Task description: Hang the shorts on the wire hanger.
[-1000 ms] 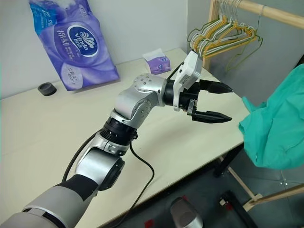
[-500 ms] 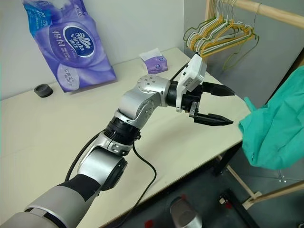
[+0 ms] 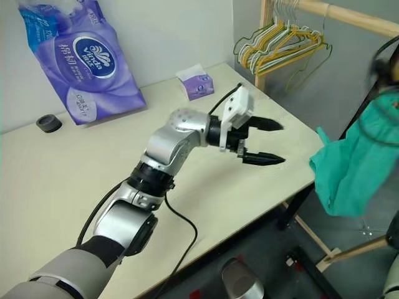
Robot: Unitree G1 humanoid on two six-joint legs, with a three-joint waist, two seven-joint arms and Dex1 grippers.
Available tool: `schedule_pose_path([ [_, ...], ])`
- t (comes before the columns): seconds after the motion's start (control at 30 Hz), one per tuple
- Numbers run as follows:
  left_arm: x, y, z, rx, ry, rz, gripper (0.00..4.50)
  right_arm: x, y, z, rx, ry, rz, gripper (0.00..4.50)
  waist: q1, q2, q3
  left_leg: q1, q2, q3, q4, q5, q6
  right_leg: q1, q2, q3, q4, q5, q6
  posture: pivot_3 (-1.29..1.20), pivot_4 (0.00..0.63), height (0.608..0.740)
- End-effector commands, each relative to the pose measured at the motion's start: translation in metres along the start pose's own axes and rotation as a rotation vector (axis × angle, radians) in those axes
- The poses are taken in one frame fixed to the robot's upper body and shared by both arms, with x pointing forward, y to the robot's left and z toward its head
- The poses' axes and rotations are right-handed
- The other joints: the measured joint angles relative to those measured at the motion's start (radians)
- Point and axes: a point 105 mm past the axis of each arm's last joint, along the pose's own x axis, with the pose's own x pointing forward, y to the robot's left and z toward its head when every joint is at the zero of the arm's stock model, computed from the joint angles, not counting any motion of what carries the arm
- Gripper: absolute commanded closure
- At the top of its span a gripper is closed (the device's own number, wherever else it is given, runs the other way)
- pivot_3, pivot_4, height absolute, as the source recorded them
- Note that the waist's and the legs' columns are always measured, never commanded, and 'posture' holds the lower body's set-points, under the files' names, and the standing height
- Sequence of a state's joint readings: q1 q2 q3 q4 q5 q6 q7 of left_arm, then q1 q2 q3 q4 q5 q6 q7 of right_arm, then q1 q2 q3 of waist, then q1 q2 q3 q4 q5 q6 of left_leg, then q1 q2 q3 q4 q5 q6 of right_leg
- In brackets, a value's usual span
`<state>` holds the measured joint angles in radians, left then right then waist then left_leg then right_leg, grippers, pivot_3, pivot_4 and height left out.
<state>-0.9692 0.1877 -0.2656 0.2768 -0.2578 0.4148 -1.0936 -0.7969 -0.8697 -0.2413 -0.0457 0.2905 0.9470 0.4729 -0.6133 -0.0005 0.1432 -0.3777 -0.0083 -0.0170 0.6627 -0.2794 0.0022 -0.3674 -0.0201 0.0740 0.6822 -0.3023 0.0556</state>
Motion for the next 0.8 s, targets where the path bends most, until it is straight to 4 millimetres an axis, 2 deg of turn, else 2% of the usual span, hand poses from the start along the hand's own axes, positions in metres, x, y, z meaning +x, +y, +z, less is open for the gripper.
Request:
schedule_pose_path([
  [0.03,-0.028,0.015,-0.010,-0.024,0.003,0.255,0.00,0.001,0.061,-0.006,-0.116,-0.120,0.187,0.03,0.014,0.000,0.000,0.000,-0.001,0.000,0.000,0.000,0.000,0.000,0.000,0.000,0.000,0.000,0.000,-0.47,0.085,0.740],
  [0.1,-0.048,0.018,-0.026,-0.075,0.016,0.396,0.00,0.000,0.096,-0.024,-0.146,-0.130,0.293,0.03,0.033,0.000,0.000,-0.001,-0.001,-0.001,0.001,0.000,0.000,-0.001,-0.001,-0.001,0.001,0.000,0.000,-0.44,0.078,0.740],
  [0.2,-0.082,0.020,-0.046,-0.138,0.032,0.613,0.00,-0.004,0.131,-0.038,-0.064,-0.152,0.410,0.03,0.071,0.000,-0.001,-0.002,-0.001,-0.003,0.003,0.000,0.000,-0.002,-0.002,-0.002,0.003,0.000,0.000,-0.41,0.072,0.740],
  [0.27,-0.108,0.021,-0.058,-0.156,0.042,0.758,0.00,-0.004,0.151,-0.044,-0.064,-0.175,0.457,0.03,0.103,-0.001,-0.002,-0.002,-0.002,-0.005,0.008,0.000,0.000,-0.003,-0.003,-0.003,0.006,0.000,0.000,-0.38,0.065,0.740],
  [0.4,-0.158,0.022,-0.078,-0.180,0.070,1.085,0.00,0.004,0.185,-0.047,-0.013,-0.233,0.519,0.03,0.167,-0.016,-0.015,-0.004,-0.001,-0.008,0.014,0.000,0.000,-0.005,-0.003,-0.005,0.012,0.000,0.000,-0.34,0.054,0.740],
  [0.47,-0.181,0.021,-0.085,-0.202,0.073,1.249,0.00,0.009,0.201,-0.050,0.026,-0.244,0.550,0.03,0.199,-0.019,-0.019,-0.004,-0.001,-0.009,0.016,0.000,0.000,-0.005,-0.003,-0.005,0.014,0.001,0.000,-0.31,0.049,0.740],
  [0.57,-0.223,0.010,-0.097,-0.154,0.144,1.543,0.00,0.015,0.234,-0.059,0.060,-0.257,0.629,0.03,0.237,-0.025,-0.027,-0.004,-0.002,-0.009,0.016,-0.001,-0.001,-0.006,-0.004,-0.005,0.013,0.001,0.000,-0.28,0.043,0.740],
  [0.67,-0.260,-0.012,-0.113,-0.214,0.181,1.786,0.00,0.024,0.254,-0.068,0.080,-0.264,0.644,0.03,0.270,-0.028,-0.031,-0.004,-0.002,-0.009,0.016,-0.001,-0.001,-0.007,-0.004,-0.006,0.014,0.002,-0.001,-0.23,0.036,0.740],
  [0.8,-0.271,-0.034,-0.130,-0.270,0.239,1.881,0.00,0.031,0.261,-0.077,0.117,-0.270,0.640,0.03,0.316,-0.031,-0.036,-0.004,-0.002,-0.010,0.016,-0.001,-0.002,-0.007,-0.004,-0.007,0.014,0.004,-0.002,-0.19,0.036,0.740],
])
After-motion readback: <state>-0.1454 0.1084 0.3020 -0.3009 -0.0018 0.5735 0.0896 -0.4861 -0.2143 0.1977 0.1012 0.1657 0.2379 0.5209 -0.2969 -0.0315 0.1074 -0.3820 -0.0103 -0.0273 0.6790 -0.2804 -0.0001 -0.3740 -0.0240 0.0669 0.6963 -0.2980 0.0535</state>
